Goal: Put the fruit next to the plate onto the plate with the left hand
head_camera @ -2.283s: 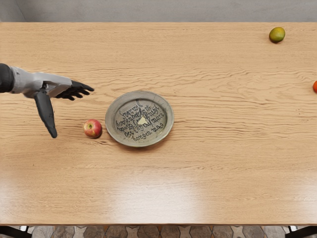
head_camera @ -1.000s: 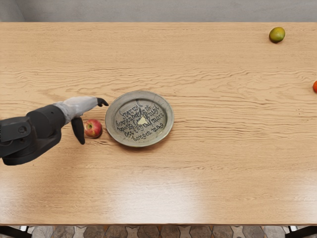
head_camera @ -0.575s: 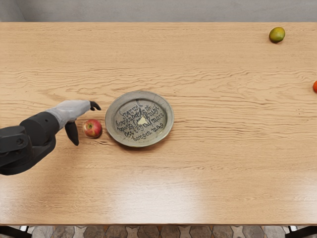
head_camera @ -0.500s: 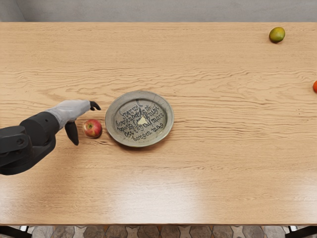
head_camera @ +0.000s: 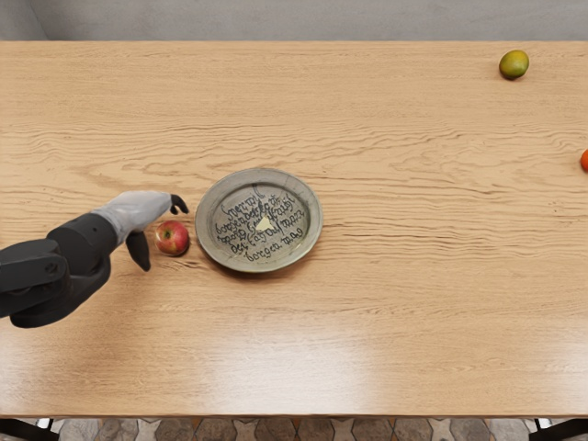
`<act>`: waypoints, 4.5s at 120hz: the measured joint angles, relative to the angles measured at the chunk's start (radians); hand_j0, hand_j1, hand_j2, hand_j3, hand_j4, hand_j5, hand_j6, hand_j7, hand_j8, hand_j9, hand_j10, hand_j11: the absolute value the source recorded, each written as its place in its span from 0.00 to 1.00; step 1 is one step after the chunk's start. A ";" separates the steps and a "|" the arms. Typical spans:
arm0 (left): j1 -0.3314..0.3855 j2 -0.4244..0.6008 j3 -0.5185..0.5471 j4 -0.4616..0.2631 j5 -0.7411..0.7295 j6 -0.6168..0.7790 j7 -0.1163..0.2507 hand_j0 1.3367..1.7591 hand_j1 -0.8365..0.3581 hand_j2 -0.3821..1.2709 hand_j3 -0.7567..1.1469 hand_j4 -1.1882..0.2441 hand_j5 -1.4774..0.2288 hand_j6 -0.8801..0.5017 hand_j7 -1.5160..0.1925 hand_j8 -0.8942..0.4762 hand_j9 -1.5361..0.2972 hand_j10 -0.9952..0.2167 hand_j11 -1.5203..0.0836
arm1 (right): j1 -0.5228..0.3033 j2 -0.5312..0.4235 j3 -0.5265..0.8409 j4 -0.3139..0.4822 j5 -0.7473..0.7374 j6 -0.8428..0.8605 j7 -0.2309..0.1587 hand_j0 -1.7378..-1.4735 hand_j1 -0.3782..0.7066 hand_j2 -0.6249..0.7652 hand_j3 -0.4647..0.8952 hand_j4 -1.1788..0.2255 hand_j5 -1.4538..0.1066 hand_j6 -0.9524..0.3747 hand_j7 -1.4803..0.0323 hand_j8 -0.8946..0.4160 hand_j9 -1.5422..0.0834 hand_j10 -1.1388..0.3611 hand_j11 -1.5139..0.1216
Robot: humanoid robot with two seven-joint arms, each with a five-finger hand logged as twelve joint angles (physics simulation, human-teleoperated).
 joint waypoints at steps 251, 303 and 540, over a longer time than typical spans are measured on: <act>0.049 0.009 -0.011 -0.019 0.078 0.120 0.001 0.75 0.52 0.38 0.40 0.40 0.31 0.31 0.33 0.27 0.32 0.24 0.35 | -0.005 0.000 0.001 -0.007 0.000 0.000 0.000 0.30 0.03 0.45 0.34 0.84 0.93 0.72 0.98 0.68 0.95 0.76 0.93; -0.100 -0.007 -0.025 -0.033 0.021 0.110 0.001 0.75 0.47 0.48 0.40 0.42 0.29 0.34 0.33 0.28 0.31 0.23 0.35 | -0.003 0.000 0.001 -0.008 0.000 0.000 0.000 0.30 0.03 0.45 0.34 0.84 0.93 0.72 0.98 0.68 0.95 0.76 0.93; 0.034 0.076 -0.675 -0.060 -0.858 -0.609 0.000 0.76 0.96 0.24 0.40 0.80 0.84 0.61 0.86 0.62 0.81 0.79 0.92 | 0.000 0.000 0.002 -0.008 0.000 0.000 0.000 0.30 0.03 0.45 0.34 0.84 0.93 0.72 0.98 0.68 0.95 0.76 0.93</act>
